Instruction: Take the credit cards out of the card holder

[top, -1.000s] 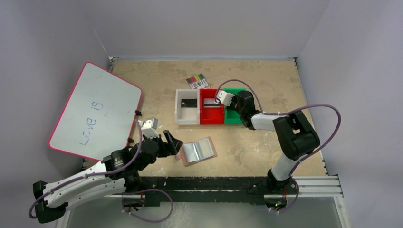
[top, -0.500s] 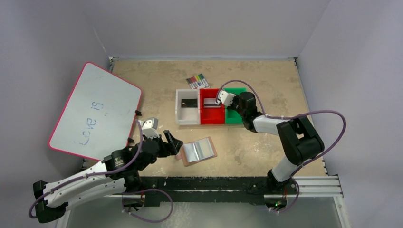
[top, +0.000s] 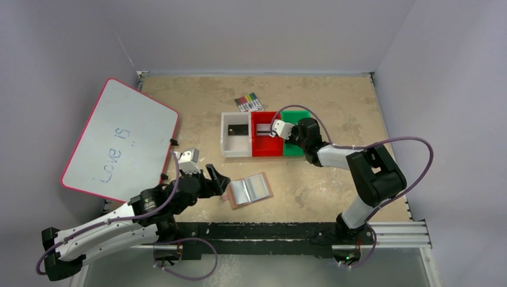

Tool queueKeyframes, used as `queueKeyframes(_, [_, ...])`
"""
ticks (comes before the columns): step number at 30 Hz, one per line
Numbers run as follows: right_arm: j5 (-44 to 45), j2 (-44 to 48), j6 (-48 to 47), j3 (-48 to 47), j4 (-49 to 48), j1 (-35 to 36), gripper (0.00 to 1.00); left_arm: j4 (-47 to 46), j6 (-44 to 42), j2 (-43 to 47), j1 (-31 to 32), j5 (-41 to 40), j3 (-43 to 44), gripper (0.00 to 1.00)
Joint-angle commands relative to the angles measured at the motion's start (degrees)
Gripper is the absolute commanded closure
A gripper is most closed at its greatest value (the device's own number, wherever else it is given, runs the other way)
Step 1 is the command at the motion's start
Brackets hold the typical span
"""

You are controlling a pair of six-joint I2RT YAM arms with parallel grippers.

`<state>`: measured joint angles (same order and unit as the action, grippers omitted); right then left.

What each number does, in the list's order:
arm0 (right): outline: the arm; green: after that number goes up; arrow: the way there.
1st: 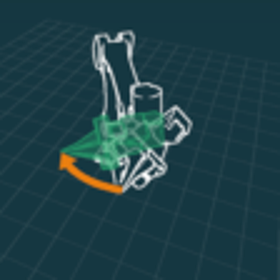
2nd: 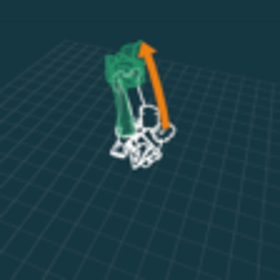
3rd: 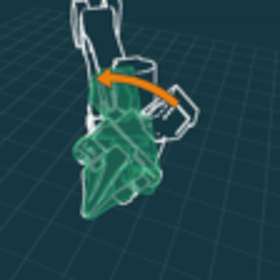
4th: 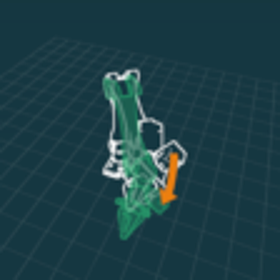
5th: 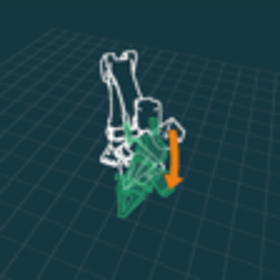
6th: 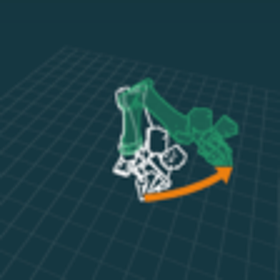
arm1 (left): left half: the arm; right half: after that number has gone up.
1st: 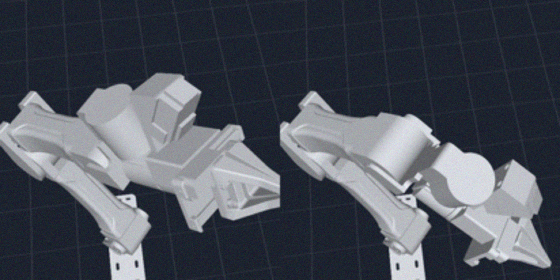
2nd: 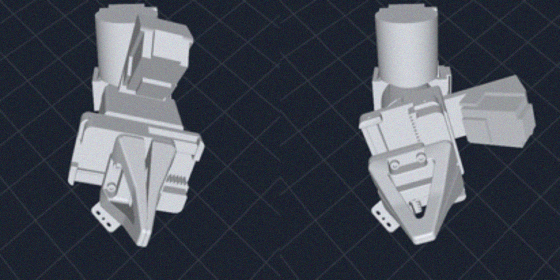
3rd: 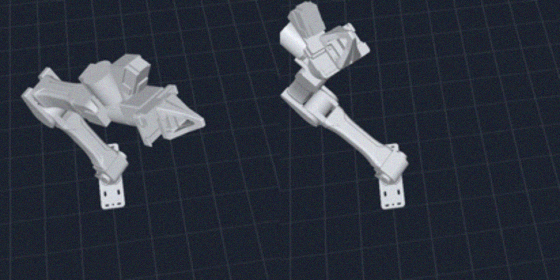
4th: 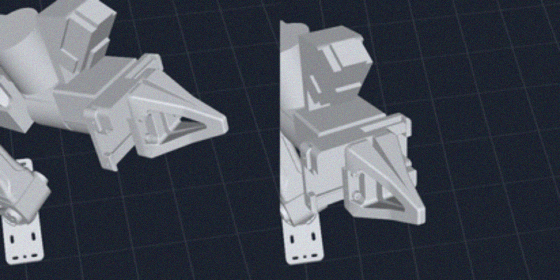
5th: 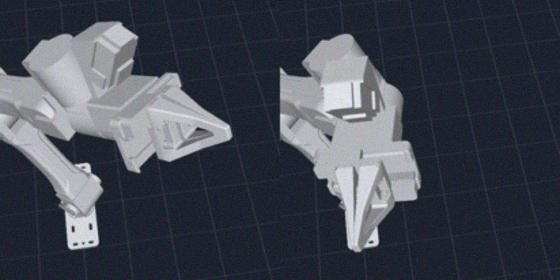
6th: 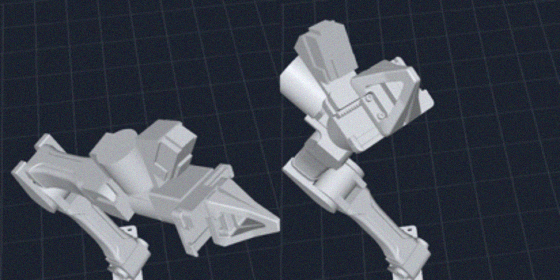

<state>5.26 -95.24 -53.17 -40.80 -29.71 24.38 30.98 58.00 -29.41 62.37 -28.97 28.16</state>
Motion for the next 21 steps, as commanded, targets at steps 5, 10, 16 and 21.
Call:
queueKeyframes(5, [-2.7, 11.3, 16.5, -2.1, 3.2, 0.3, 0.72, -2.5, 0.8, -0.3, 0.0, -0.1, -1.0, 0.23])
queueKeyframes(10, [6.7, 18.3, 48.1, -3.1, 3.8, 0.3, 0.57, -4.2, 0.9, -1.3, 0.0, 0.0, -0.9, 0.23])
queueKeyframes(16, [5.2, 16.1, 73.4, -10.6, 26.4, 0.2, 0.67, -4.6, 1.1, -2.4, 0.0, -0.8, -1.1, 0.23])
queueKeyframes(21, [2.3, 13.2, 80.0, -10.6, 29.6, 0.3, 0.74, -2.0, 2.9, -4.2, 0.0, -3.5, -0.6, 0.23])
